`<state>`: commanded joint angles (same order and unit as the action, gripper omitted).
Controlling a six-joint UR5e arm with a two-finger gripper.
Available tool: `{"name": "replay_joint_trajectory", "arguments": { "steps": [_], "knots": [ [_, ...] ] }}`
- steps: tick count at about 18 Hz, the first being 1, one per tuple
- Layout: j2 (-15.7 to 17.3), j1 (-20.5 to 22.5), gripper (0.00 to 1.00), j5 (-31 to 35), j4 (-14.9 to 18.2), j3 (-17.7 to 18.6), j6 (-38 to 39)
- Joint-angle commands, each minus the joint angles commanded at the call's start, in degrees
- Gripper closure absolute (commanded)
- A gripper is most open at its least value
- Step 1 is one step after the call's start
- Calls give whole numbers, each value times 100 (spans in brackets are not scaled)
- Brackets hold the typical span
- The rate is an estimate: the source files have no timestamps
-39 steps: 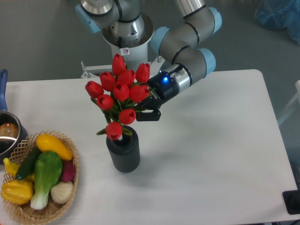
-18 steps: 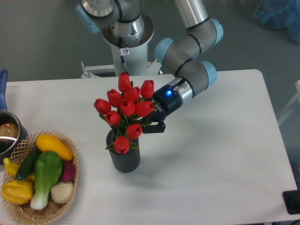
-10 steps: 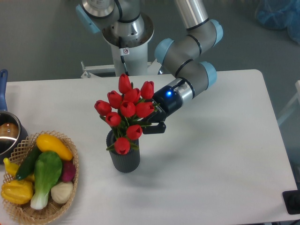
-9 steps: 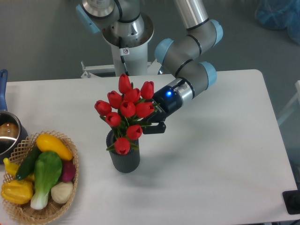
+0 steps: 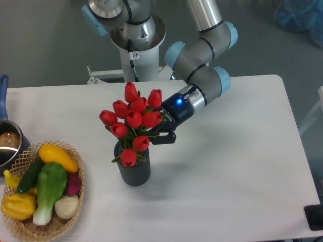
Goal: Insert the flowers into the vase
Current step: 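Push the tulip stems deeper into the vase, adjusting the bunch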
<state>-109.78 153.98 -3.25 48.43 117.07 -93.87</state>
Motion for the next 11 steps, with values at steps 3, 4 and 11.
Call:
{"name": "replay_joint_trajectory", "arguments": {
  "steps": [3,4,11],
  "knots": [
    [0,0,81,9,0,9,0],
    [0,-9,81,9,0,9,0],
    [-105,-9,81,44,-9,9,-176]
  ]
}}
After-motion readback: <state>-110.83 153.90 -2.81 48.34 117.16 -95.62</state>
